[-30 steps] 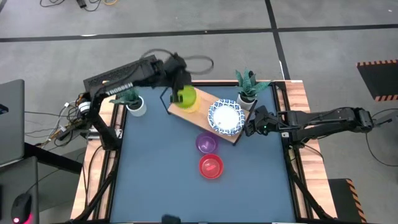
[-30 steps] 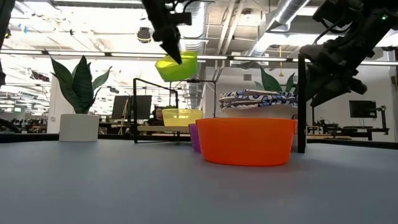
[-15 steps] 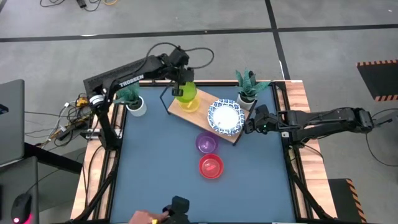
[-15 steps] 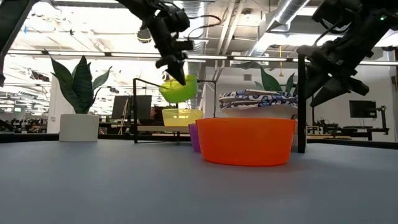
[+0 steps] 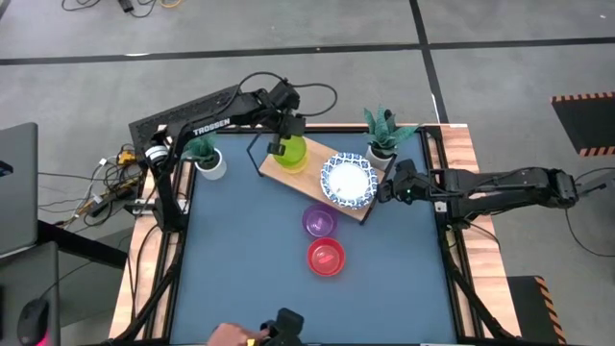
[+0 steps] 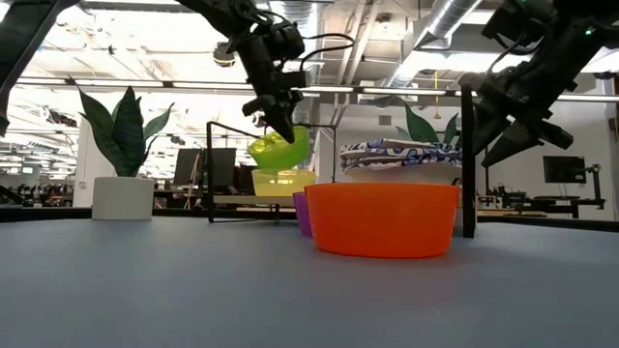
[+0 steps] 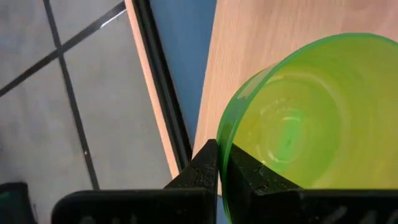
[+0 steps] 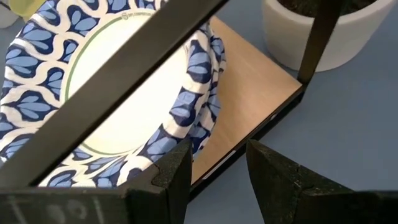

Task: Place and stack bowls onto a shelf
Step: Stack the green bowl on top of the yellow bowl on the shelf

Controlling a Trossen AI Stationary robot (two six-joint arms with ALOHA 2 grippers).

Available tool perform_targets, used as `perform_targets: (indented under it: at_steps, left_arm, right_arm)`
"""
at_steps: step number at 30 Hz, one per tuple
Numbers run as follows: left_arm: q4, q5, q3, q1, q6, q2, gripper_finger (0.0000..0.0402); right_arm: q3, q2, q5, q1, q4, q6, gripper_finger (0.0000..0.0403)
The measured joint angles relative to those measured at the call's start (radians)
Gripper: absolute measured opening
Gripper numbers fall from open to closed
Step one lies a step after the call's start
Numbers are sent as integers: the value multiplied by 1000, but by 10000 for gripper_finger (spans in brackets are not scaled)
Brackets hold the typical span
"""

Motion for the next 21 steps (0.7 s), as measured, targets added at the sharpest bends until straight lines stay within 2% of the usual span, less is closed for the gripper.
perform_targets:
  at_steps: [3,8,21]
  left_arm:
    - [-24,13,-2,-1,12,17,0]
    - [-14,-30,-1,-24,39,40,0]
    - [-14,-56,-1,-24,61,41,0]
  right_arm:
    - [0,0,0,-6,0,-3,178]
    - [0,0,-1,-5,0,-3,178]
    - [0,0,-3,-5,1,-4,178]
